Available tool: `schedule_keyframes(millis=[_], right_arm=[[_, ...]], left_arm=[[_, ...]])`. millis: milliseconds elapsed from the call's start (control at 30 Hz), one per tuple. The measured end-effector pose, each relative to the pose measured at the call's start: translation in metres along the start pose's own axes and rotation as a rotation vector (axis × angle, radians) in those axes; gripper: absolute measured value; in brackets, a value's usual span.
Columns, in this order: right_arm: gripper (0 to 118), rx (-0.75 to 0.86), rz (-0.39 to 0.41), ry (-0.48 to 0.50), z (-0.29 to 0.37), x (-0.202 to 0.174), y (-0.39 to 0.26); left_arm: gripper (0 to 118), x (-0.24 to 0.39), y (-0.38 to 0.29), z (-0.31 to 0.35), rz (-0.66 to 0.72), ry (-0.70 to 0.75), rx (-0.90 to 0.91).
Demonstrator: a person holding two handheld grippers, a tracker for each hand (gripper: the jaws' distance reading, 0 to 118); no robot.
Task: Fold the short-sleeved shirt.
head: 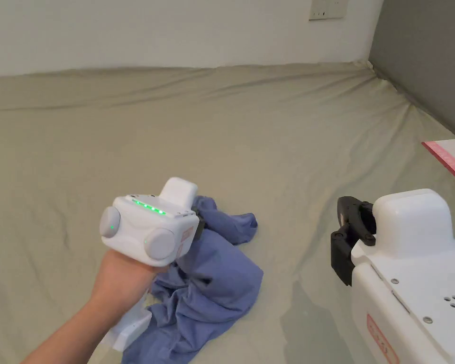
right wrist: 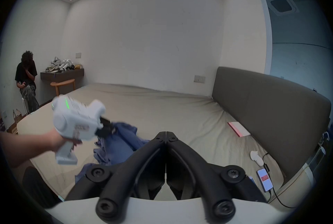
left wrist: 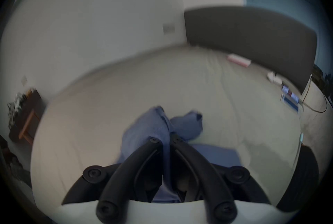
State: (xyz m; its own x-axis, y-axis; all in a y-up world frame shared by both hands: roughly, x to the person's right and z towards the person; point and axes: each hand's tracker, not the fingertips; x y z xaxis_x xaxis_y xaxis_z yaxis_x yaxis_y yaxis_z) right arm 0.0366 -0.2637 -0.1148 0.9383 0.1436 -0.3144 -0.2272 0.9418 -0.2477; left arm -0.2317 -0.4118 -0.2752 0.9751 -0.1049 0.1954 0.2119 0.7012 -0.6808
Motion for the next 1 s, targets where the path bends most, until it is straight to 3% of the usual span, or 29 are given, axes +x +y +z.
schedule_keyframes(millis=[133, 233, 300, 367, 400, 667, 767, 833, 867, 933, 1000], right_arm=[[1, -0.045, 0.02, -0.004, -0.017, 0.003, -0.012], [1, -0.063, 0.021, 0.0, -0.026, 0.002, -0.014], [1, -0.068, 0.026, 0.009, -0.029, 0.001, -0.013], [1, -0.062, 0.04, 0.019, -0.029, -0.004, -0.01], [1, -0.053, 0.049, 0.026, -0.029, -0.006, -0.006], [1, 0.071, 0.081, 0.061, -0.011, -0.015, 0.032], [1, 0.124, 0.091, 0.075, -0.002, -0.02, 0.046], [1, 0.154, 0.098, 0.086, 0.004, -0.025, 0.052], [1, 0.166, 0.102, 0.089, 0.007, -0.028, 0.054], [1, 0.186, 0.112, 0.092, 0.013, -0.035, 0.056], [1, 0.203, 0.126, 0.09, 0.019, -0.043, 0.055]], left_arm=[[8, 0.004, -0.052, -0.037, 0.047, 0.027, -0.13], [41, -0.005, -0.064, -0.027, 0.105, 0.011, -0.081], [73, -0.017, -0.061, -0.01, 0.174, 0.001, -0.053], [116, -0.026, -0.054, 0.017, 0.22, -0.007, 0.003], [118, -0.032, -0.051, 0.035, 0.23, -0.001, 0.057], [110, -0.048, -0.018, 0.201, 0.242, 0.109, 0.471], [82, -0.039, -0.016, 0.253, 0.241, 0.166, 0.577], [76, -0.03, -0.018, 0.281, 0.241, 0.217, 0.628], [48, -0.025, -0.02, 0.291, 0.237, 0.252, 0.643], [12, -0.013, -0.025, 0.305, 0.238, 0.309, 0.681], [0, -0.002, -0.031, 0.317, 0.216, 0.361, 0.7]])
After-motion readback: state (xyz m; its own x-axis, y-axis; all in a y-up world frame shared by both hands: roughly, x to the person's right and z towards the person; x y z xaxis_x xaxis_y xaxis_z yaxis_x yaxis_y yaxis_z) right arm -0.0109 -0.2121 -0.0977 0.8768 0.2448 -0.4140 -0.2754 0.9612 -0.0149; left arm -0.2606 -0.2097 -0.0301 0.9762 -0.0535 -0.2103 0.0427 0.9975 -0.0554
